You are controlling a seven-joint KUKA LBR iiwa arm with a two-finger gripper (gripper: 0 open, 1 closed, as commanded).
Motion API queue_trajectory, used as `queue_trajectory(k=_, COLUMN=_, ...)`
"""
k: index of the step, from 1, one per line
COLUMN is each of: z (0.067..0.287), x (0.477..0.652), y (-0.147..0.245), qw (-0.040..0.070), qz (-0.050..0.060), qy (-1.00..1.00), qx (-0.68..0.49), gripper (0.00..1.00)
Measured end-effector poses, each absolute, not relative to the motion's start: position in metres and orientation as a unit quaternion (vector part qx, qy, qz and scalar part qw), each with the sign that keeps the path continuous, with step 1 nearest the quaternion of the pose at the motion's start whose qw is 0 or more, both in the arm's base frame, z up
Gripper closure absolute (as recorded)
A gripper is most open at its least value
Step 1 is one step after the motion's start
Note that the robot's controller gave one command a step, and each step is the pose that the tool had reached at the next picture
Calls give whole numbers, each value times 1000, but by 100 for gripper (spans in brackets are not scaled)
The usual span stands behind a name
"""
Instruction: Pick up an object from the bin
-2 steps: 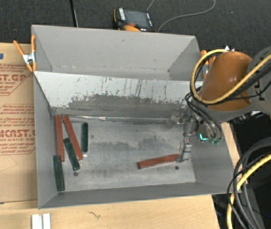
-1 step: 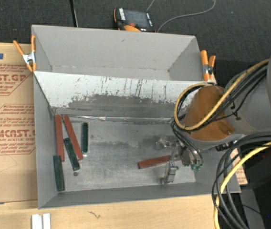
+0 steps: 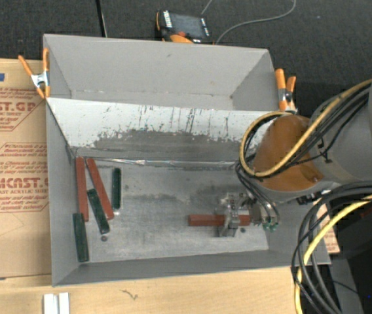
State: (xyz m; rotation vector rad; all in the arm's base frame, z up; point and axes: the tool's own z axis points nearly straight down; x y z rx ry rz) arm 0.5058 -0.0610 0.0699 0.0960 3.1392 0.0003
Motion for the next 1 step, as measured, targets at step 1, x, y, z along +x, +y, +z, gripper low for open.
queue_trajectory(k=1, z=215, x=516, y=-64, qw=4, qz=-1, qy=1000, qx=-19, gripper=100)
